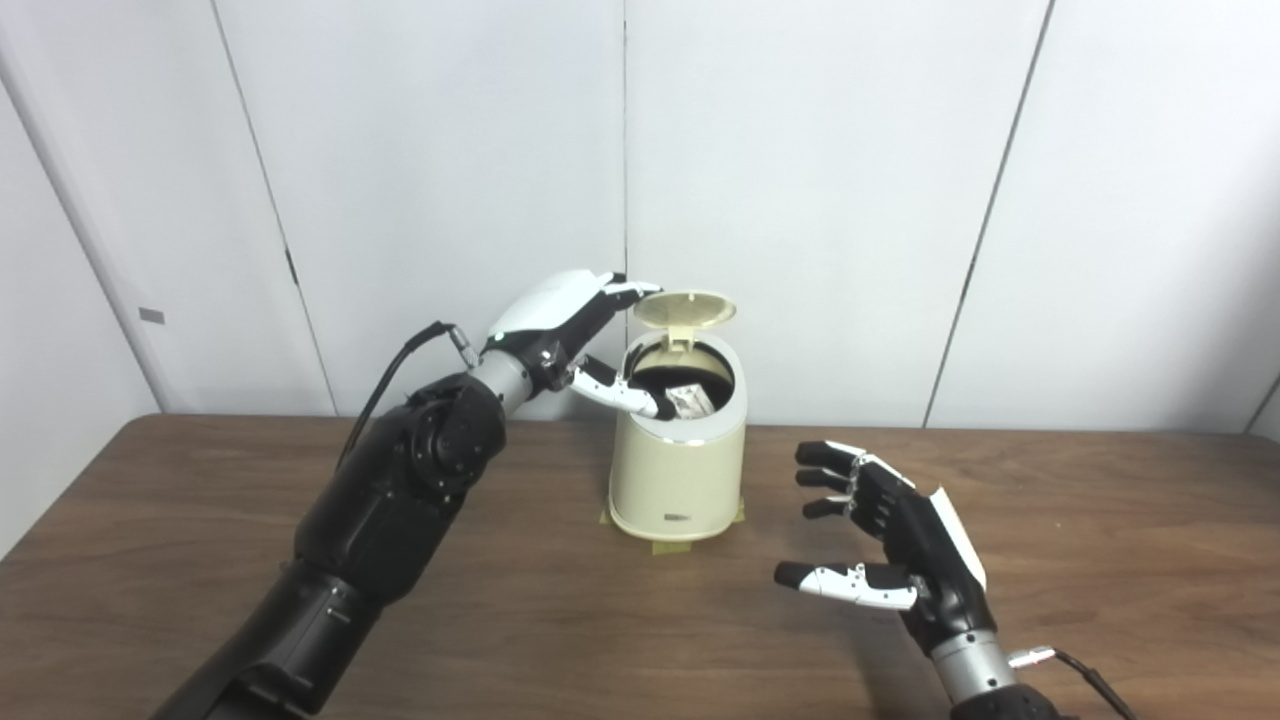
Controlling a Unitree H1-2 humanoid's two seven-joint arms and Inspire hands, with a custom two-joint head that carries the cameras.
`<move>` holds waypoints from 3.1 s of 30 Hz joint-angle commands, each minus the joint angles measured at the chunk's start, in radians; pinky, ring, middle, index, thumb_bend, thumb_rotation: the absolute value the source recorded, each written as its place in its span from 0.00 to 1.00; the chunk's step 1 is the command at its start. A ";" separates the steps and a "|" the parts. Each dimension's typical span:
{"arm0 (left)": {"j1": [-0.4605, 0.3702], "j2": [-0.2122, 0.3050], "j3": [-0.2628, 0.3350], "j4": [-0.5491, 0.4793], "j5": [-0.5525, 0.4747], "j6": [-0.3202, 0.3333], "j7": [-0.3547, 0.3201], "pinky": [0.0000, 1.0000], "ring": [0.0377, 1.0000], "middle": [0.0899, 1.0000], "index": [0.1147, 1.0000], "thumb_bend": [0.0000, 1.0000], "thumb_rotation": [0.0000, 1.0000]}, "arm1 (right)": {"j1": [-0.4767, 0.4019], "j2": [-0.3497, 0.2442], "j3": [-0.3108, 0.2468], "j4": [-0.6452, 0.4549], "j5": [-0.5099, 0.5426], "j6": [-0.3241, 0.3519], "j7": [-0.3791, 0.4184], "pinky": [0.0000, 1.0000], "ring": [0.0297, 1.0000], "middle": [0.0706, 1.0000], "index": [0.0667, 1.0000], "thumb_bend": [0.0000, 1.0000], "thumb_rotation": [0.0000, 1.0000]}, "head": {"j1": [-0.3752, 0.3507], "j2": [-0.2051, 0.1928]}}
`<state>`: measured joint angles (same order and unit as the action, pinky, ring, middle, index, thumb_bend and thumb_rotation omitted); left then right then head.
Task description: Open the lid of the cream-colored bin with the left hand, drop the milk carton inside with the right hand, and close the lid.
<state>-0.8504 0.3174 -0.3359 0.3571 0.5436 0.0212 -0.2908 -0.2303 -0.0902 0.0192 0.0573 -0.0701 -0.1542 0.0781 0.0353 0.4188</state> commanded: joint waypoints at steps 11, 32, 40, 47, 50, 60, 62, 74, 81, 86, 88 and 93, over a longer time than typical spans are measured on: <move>-0.065 0.036 0.012 -0.066 -0.006 -0.055 -0.033 1.00 1.00 0.89 0.86 0.90 0.36 | -0.043 0.004 0.014 -0.014 0.022 -0.014 0.007 0.65 0.74 0.74 0.72 0.81 0.11 | -0.004 0.006; -0.035 0.056 -0.024 -0.178 0.087 -0.167 -0.048 1.00 1.00 0.87 0.84 0.89 0.35 | -0.042 0.021 0.009 -0.049 0.045 0.051 -0.005 0.61 0.73 0.75 0.79 0.79 0.12 | -0.018 0.024; -0.020 0.074 -0.038 -0.203 0.149 -0.193 -0.051 1.00 1.00 0.86 0.83 0.91 0.34 | -0.043 0.027 0.013 -0.066 0.027 0.079 -0.015 0.61 0.74 0.76 0.78 0.79 0.12 | -0.034 0.036; -0.008 0.102 -0.062 -0.217 0.239 -0.207 -0.060 1.00 1.00 0.85 0.83 0.90 0.32 | -0.041 0.044 0.002 -0.082 0.038 0.112 -0.021 0.60 0.72 0.75 0.76 0.82 0.16 | -0.037 0.039; -0.001 0.104 -0.060 -0.216 0.250 -0.196 -0.070 1.00 1.00 0.85 0.82 0.91 0.31 | -0.042 0.044 0.000 -0.084 0.040 0.113 -0.020 0.61 0.73 0.75 0.76 0.82 0.16 | -0.036 0.041; 0.019 0.101 -0.051 -0.217 0.240 -0.181 -0.089 1.00 1.00 0.85 0.82 0.90 0.31 | -0.042 0.044 0.002 -0.090 0.033 0.115 -0.019 0.61 0.72 0.75 0.77 0.81 0.16 | -0.039 0.048; 0.024 0.098 -0.047 -0.220 0.236 -0.179 -0.091 1.00 1.00 0.84 0.82 0.90 0.30 | -0.042 0.047 0.001 -0.091 0.036 0.114 -0.021 0.61 0.72 0.75 0.77 0.81 0.16 | -0.040 0.052; 0.062 0.080 -0.028 -0.222 0.179 -0.177 -0.110 1.00 1.00 0.82 0.81 0.91 0.31 | -0.041 0.051 0.006 -0.100 0.022 0.123 -0.026 0.60 0.71 0.75 0.76 0.80 0.16 | -0.046 0.067; 0.083 0.073 -0.025 -0.221 0.143 -0.186 -0.105 1.00 0.99 0.82 0.81 0.89 0.31 | -0.040 0.054 0.009 -0.114 0.019 0.143 -0.030 0.59 0.71 0.75 0.76 0.78 0.13 | -0.050 0.071; 0.096 0.067 -0.023 -0.216 0.127 -0.195 -0.097 1.00 0.98 0.81 0.79 0.89 0.30 | -0.041 0.059 0.009 -0.118 0.017 0.148 -0.035 0.59 0.70 0.75 0.76 0.78 0.12 | -0.051 0.074; 0.102 0.065 -0.026 -0.217 0.127 -0.197 -0.095 1.00 0.98 0.80 0.79 0.89 0.30 | -0.041 0.060 0.010 -0.121 0.014 0.153 -0.037 0.59 0.70 0.75 0.76 0.77 0.11 | -0.051 0.075; 0.117 0.060 -0.029 -0.219 0.124 -0.188 -0.102 1.00 0.99 0.81 0.79 0.88 0.29 | -0.042 0.065 0.009 -0.120 0.021 0.151 -0.039 0.58 0.70 0.75 0.76 0.77 0.11 | -0.053 0.077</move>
<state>-0.7083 0.3768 -0.3720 0.1518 0.6755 -0.1715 -0.3998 -0.2304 -0.0325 0.0303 -0.0273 -0.0570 0.0133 0.0449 -0.0169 0.4955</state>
